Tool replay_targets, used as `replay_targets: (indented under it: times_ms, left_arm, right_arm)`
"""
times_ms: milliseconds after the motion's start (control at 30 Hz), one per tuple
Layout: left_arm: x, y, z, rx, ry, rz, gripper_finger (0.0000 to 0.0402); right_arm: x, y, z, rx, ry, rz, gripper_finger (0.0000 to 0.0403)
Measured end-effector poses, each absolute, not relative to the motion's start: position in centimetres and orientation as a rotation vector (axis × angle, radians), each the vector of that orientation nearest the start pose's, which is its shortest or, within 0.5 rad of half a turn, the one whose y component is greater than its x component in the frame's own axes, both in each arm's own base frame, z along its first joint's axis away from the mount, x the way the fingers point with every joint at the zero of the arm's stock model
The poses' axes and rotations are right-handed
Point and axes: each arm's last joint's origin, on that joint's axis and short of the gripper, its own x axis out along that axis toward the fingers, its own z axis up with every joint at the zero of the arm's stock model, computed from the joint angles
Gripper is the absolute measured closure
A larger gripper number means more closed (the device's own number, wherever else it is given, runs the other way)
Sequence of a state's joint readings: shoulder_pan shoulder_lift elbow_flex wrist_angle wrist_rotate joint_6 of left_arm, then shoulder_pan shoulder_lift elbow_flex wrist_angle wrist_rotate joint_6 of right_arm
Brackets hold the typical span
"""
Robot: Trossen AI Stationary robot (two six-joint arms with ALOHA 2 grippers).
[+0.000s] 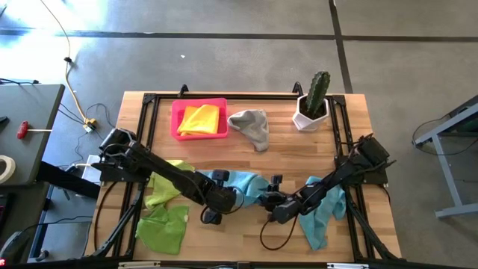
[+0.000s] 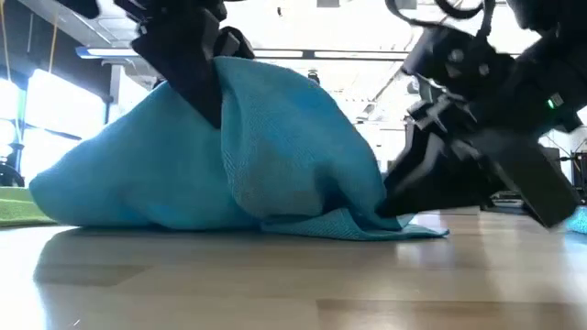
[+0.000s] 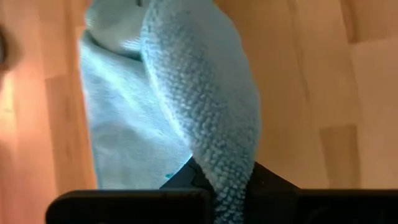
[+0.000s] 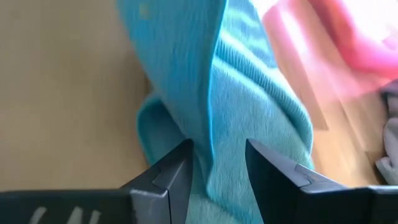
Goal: Fold microfiber towels
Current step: Fold the top blue towel on the table
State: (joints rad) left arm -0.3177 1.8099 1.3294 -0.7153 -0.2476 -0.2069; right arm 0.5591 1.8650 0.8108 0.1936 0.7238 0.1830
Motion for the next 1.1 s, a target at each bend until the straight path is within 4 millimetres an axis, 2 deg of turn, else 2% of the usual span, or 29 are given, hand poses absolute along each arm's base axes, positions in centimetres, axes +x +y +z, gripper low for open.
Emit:
replay_targets:
  times_ms: [133, 567, 767, 1100]
  left_arm:
    - [35.0, -10.4, 21.7, 0.141, 1.129, 0.067, 0.0397]
    - [35.1, -9.9, 24.3, 0.188, 1.132, 0.138, 0.0397]
    - [35.2, -10.0, 25.5, 0.189, 1.126, 0.141, 0.0397]
    - [34.6, -9.7, 26.2, 0.198, 1.141, 0.154, 0.0397]
  right_arm:
    - [29.2, 16.0, 11.2, -0.307, 0.62, -0.204, 0.0261]
    - [29.3, 15.5, 11.0, -0.321, 0.647, -0.18, 0.0261]
    - [29.5, 14.5, 10.7, -0.367, 0.69, -0.211, 0.0261]
    - [29.7, 13.0, 10.3, -0.44, 0.76, -0.219, 0.0261]
